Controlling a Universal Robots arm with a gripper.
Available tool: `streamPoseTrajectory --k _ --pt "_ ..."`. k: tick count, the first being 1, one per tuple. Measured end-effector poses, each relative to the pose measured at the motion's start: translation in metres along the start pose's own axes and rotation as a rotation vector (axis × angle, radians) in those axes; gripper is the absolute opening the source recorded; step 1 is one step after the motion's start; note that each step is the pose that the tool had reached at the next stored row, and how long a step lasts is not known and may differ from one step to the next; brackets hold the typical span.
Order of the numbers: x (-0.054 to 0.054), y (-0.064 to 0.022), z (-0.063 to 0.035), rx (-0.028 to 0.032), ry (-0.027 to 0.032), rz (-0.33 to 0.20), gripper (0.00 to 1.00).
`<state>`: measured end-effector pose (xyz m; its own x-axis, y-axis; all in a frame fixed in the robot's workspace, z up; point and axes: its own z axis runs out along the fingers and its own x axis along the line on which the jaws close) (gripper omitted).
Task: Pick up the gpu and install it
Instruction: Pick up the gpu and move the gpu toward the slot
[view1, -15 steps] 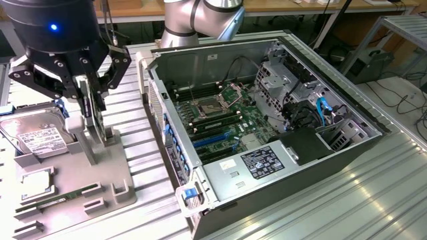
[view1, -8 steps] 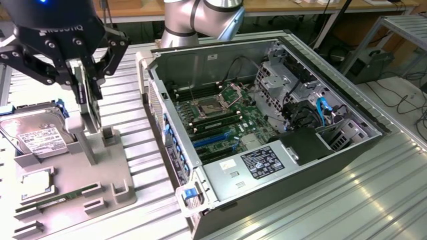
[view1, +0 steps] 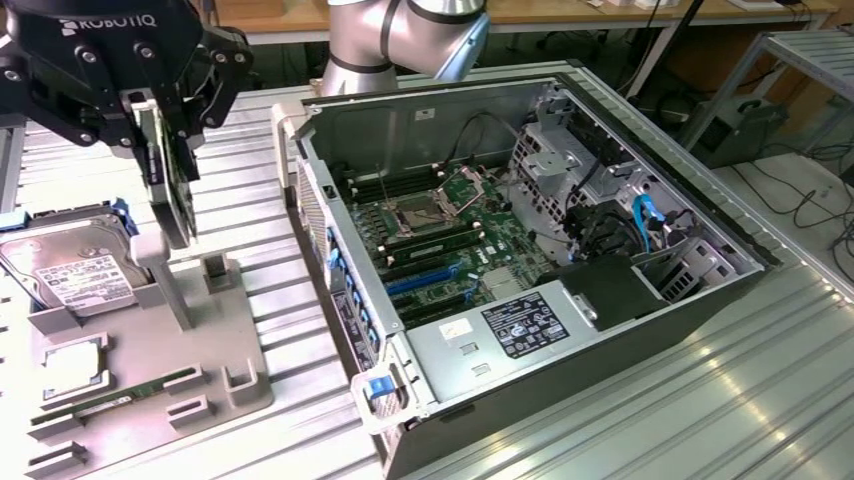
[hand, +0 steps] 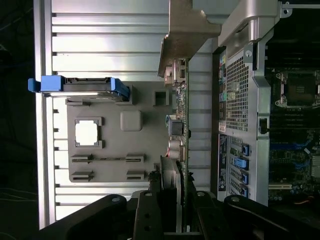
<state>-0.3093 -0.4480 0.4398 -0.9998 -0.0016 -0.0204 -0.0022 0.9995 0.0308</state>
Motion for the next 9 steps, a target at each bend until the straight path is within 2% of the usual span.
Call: streamPoseTrajectory --k 4,8,9 --pt "-0.003 0.0005 -0.0001 0.0012 0.0002 0.0 0.28" --pt "-0.011 0.0012 0.0002 0.0012 0.0001 0.0 0.28" --pt "-0.017 0.0015 0.0003 0.0012 0.0001 0.0 0.28"
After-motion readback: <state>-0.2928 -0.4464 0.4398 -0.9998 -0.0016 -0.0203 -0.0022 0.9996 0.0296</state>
